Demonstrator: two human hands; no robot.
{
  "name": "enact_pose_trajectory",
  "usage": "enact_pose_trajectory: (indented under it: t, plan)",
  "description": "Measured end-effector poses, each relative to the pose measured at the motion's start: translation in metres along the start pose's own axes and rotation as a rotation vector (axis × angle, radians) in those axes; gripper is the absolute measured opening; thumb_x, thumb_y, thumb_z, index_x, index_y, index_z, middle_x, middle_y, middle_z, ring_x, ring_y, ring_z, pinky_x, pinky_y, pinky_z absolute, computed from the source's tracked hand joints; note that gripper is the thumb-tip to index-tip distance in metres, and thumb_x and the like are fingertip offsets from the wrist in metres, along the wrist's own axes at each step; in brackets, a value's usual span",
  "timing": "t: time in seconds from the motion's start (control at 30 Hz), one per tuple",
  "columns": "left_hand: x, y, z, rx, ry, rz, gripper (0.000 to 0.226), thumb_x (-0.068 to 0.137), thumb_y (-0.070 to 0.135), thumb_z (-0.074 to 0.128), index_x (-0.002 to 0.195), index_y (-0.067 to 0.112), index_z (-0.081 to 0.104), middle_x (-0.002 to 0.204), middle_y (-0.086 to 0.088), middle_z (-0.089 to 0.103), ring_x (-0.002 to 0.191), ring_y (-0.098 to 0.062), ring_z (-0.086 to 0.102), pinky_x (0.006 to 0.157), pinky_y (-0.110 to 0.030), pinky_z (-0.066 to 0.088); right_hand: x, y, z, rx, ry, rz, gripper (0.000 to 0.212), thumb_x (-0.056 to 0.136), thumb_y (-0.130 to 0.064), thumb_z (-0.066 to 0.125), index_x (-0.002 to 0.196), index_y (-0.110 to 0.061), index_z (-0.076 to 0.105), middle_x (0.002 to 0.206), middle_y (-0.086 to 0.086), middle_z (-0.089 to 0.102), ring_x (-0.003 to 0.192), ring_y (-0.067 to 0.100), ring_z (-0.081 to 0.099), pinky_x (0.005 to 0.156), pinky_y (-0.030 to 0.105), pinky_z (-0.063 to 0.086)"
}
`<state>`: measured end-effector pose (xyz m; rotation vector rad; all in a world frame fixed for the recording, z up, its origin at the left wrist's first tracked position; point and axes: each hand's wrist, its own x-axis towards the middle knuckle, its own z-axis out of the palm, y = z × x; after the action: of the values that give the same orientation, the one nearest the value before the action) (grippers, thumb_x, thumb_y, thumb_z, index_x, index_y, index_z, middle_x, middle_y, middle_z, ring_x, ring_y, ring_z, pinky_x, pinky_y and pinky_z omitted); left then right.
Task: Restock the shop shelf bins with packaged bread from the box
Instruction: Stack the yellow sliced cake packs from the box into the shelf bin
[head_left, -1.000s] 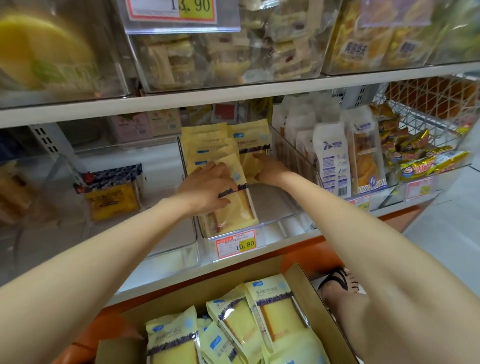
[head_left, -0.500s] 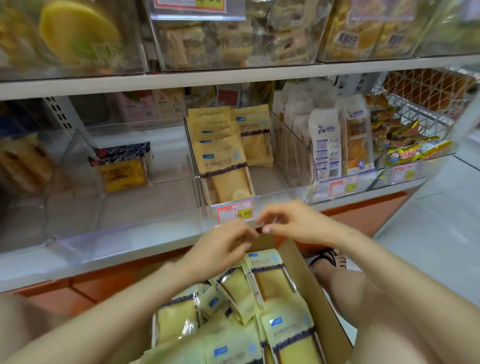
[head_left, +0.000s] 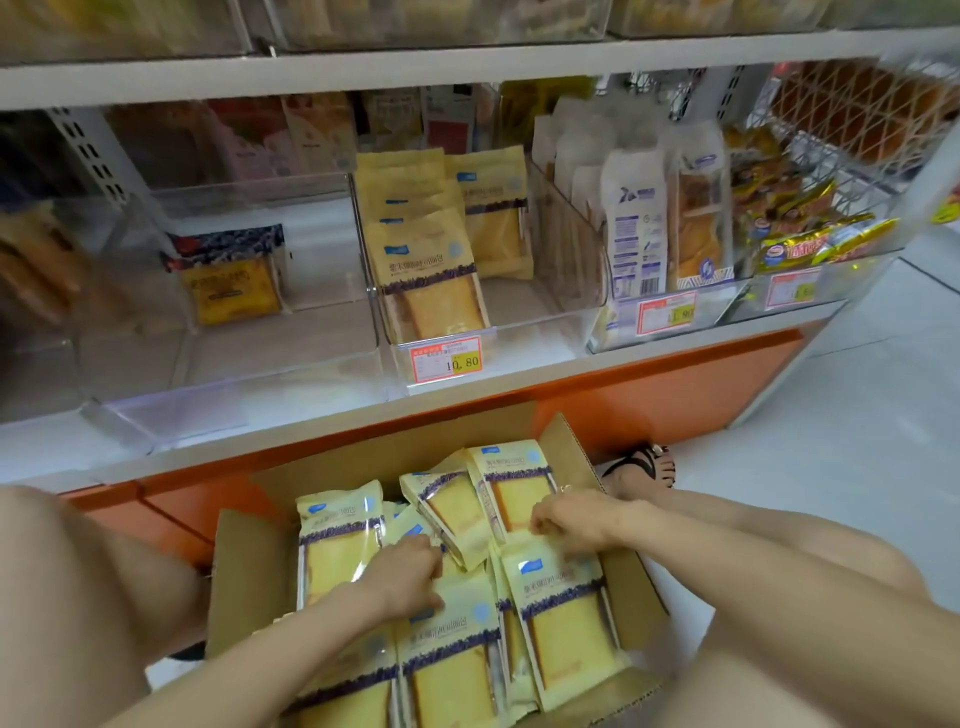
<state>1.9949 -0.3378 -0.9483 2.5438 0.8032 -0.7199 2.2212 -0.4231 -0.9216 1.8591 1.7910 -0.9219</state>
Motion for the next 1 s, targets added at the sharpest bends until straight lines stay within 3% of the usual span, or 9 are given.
enact_pose_trajectory:
  t: [0.17, 0.23, 0.33, 0.43, 0.5, 0.57, 0.73, 0.87, 1.0]
  plan:
    - [-0.008, -0.003, 0.006, 0.022, -0.07, -0.043, 0.032, 0.085, 0.039, 0.063, 0.1, 0.012, 0.056, 0.108, -0.004, 0.053, 0.1, -0.02, 0.05, 0.076, -0.028, 0.04, 0.003, -0.003, 0.007, -0.109, 0.004, -0.033, 0.044, 0.081, -0.027, 0.069, 0.122, -0.015, 0.06, 0.111, 0.006, 0.061, 0.109, 0.025, 0.05, 0.089, 0.038, 0.046]
    - [-0.01, -0.001, 0.005, -0.01, -0.028, -0.014, 0.024, 0.085, 0.035, 0.063, 0.078, 0.019, 0.046, 0.085, 0.003, 0.048, 0.084, -0.017, 0.044, 0.06, -0.022, 0.032, 0.004, -0.003, 0.009, -0.055, -0.005, -0.059, 0.018, 0.081, -0.026, 0.07, 0.094, -0.017, 0.062, 0.086, 0.0, 0.056, 0.091, 0.022, 0.049, 0.071, 0.032, 0.042]
    - [-0.013, 0.003, 0.002, -0.105, 0.06, 0.023, 0.038, 0.086, 0.031, 0.06, 0.065, 0.027, 0.029, 0.068, 0.011, 0.037, 0.073, -0.014, 0.04, 0.052, -0.02, 0.025, -0.002, -0.001, 0.007, 0.137, -0.041, -0.088, 0.029, 0.085, -0.021, 0.066, 0.07, -0.021, 0.042, 0.072, -0.004, 0.04, 0.069, 0.015, 0.038, 0.057, 0.028, 0.028]
    - [-0.014, 0.003, -0.01, -0.322, 0.215, -0.008, 0.033, 0.083, 0.03, 0.066, 0.065, 0.029, 0.038, 0.068, 0.013, 0.045, 0.067, -0.007, 0.044, 0.055, -0.019, 0.031, -0.015, 0.004, -0.006, 0.265, -0.008, -0.09, 0.029, 0.088, -0.021, 0.063, 0.069, -0.022, 0.041, 0.072, -0.006, 0.042, 0.062, 0.009, 0.038, 0.056, 0.024, 0.029]
    - [-0.016, 0.0, -0.02, -0.536, 0.317, -0.08, 0.026, 0.079, 0.029, 0.072, 0.067, 0.03, 0.049, 0.072, 0.013, 0.056, 0.069, -0.005, 0.053, 0.06, -0.019, 0.038, -0.019, 0.009, -0.017, 0.348, 0.066, -0.074, 0.016, 0.088, -0.026, 0.063, 0.081, -0.015, 0.053, 0.082, 0.001, 0.056, 0.073, 0.016, 0.053, 0.064, 0.027, 0.039]
    - [-0.018, -0.002, -0.029, -0.824, 0.393, -0.185, 0.018, 0.075, 0.023, 0.078, 0.071, 0.022, 0.06, 0.073, 0.003, 0.066, 0.064, -0.011, 0.061, 0.059, -0.023, 0.046, -0.02, 0.015, -0.024, 0.41, 0.18, -0.057, 0.024, 0.085, -0.03, 0.067, 0.086, -0.009, 0.058, 0.085, 0.008, 0.059, 0.077, 0.024, 0.055, 0.067, 0.033, 0.04]
    - [-0.02, -0.005, -0.032, -1.405, 0.376, -0.337, 0.023, 0.072, 0.008, 0.078, 0.091, 0.002, 0.065, 0.081, -0.011, 0.07, 0.07, -0.018, 0.065, 0.053, -0.018, 0.049, -0.018, 0.015, -0.032, 0.441, 0.357, -0.03, 0.029, 0.079, -0.027, 0.071, 0.065, -0.023, 0.047, 0.066, -0.009, 0.046, 0.066, 0.011, 0.042, 0.059, 0.029, 0.03]
    - [-0.02, -0.004, -0.028, -1.487, 0.364, -0.375, 0.019, 0.076, 0.008, 0.074, 0.092, 0.004, 0.065, 0.086, -0.013, 0.071, 0.077, -0.023, 0.066, 0.065, -0.029, 0.052, -0.02, 0.013, -0.032, 0.469, 0.358, -0.065, 0.03, 0.079, -0.025, 0.073, 0.064, -0.023, 0.047, 0.07, -0.005, 0.049, 0.068, 0.013, 0.044, 0.063, 0.03, 0.032]
    - [-0.029, -0.001, -0.043, -1.383, 0.47, -0.232, 0.013, 0.08, 0.009, 0.071, 0.083, 0.005, 0.059, 0.083, -0.016, 0.066, 0.073, -0.023, 0.061, 0.059, -0.026, 0.046, -0.032, 0.013, -0.042, 0.584, 0.437, -0.084, 0.027, 0.073, -0.026, 0.078, 0.062, -0.027, 0.054, 0.073, -0.007, 0.056, 0.074, 0.013, 0.049, 0.067, 0.031, 0.036]
